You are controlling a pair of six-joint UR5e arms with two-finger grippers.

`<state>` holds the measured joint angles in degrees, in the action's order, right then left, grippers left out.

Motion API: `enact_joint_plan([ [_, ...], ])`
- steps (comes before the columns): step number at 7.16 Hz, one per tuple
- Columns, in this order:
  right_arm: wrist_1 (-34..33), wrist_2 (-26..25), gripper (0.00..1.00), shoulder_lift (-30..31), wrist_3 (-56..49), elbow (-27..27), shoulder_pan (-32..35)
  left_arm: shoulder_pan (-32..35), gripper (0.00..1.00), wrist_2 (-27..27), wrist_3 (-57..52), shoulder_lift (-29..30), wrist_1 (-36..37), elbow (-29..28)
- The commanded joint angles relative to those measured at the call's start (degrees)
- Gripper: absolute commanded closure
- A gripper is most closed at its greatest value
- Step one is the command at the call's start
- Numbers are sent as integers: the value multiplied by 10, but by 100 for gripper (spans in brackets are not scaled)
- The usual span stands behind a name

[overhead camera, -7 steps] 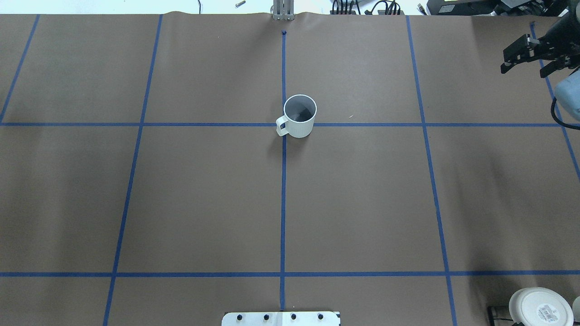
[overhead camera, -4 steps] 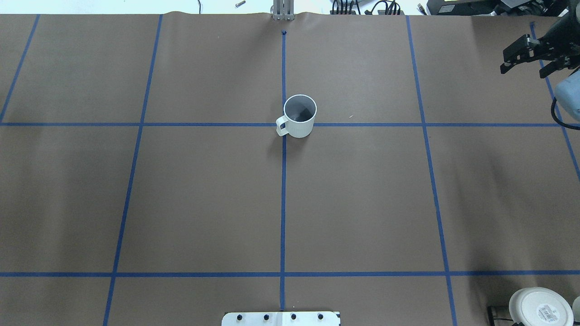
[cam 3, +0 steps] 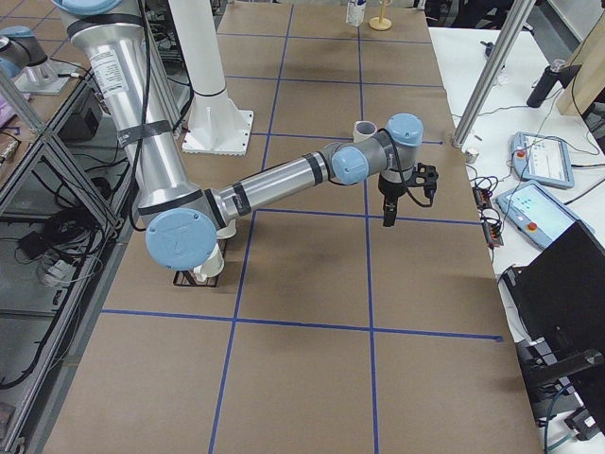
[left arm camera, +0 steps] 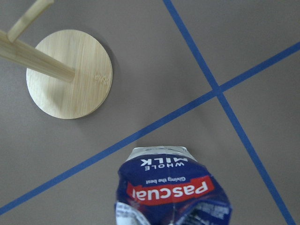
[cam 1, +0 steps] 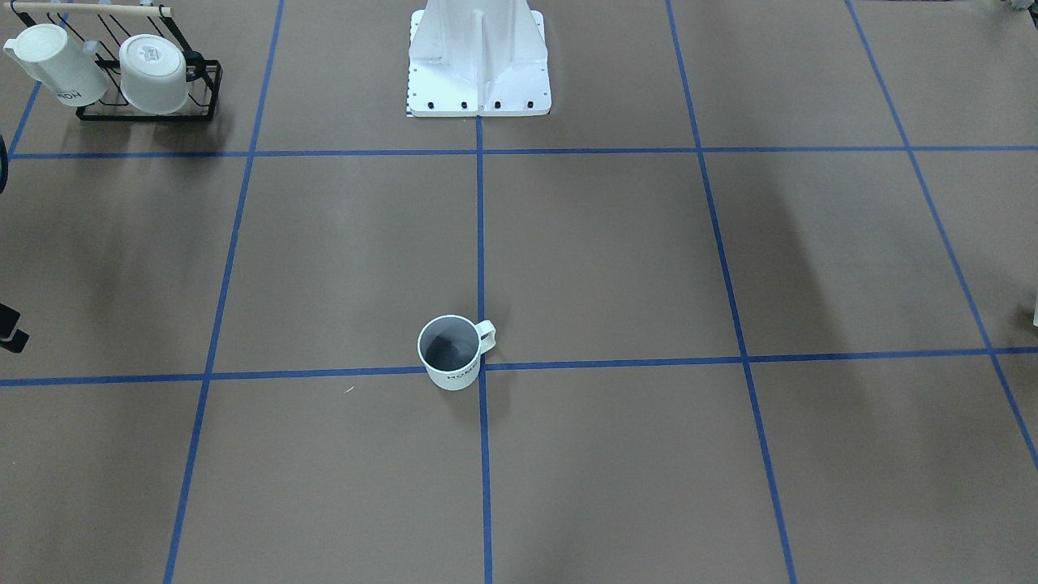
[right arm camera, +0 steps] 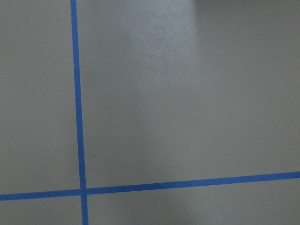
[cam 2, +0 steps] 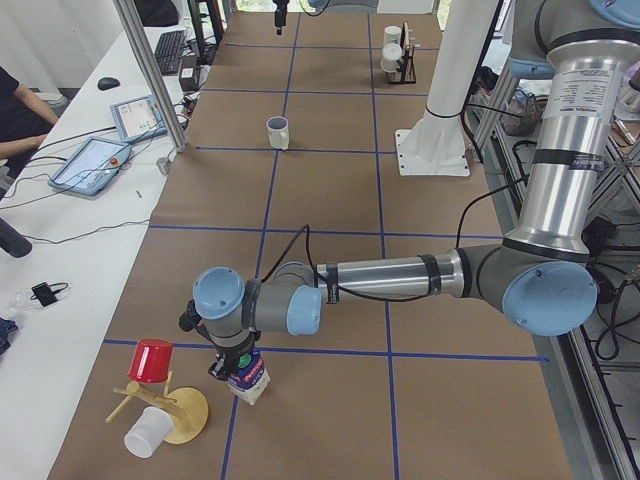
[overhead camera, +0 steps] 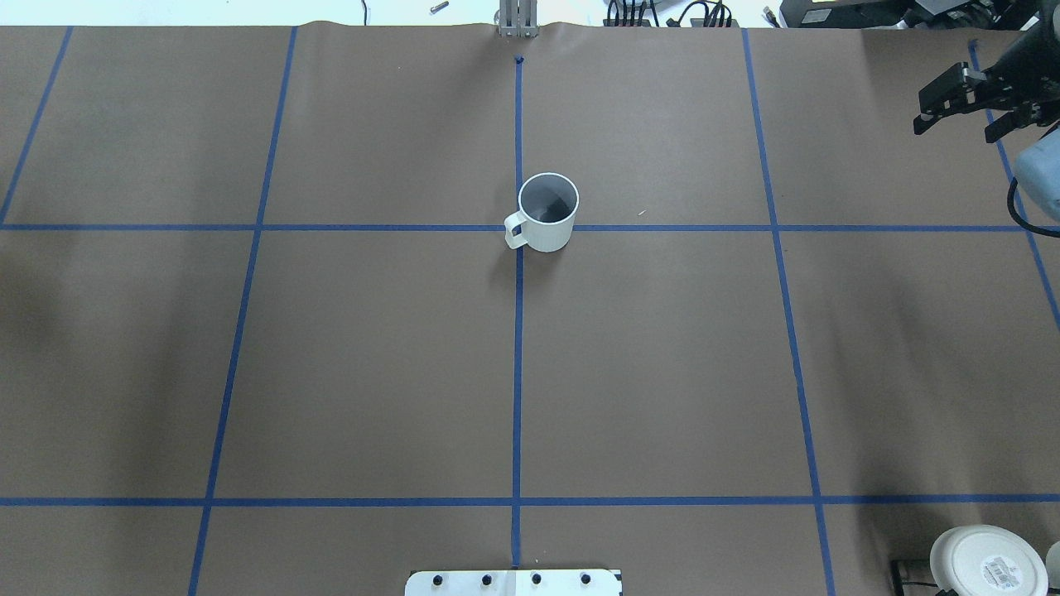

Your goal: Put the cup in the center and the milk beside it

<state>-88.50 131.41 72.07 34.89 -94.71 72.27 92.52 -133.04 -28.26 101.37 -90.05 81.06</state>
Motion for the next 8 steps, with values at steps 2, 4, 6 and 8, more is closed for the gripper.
enact_joint_plan([
  [2, 2, 1, 0, 0, -1, 4, 0, -2, 100, -25, 111, 84, 193, 110],
  [4, 2, 1, 0, 1, -1, 4, 0, -79, 100, -58, 291, 116, 194, 152],
  [6, 3, 2, 0, 1, -1, 4, 0, -168, 100, -55, 490, 184, 193, 174],
  [8, 3, 3, 0, 2, 0, 2, 0, -297, 100, 14, 692, 291, 189, 165],
])
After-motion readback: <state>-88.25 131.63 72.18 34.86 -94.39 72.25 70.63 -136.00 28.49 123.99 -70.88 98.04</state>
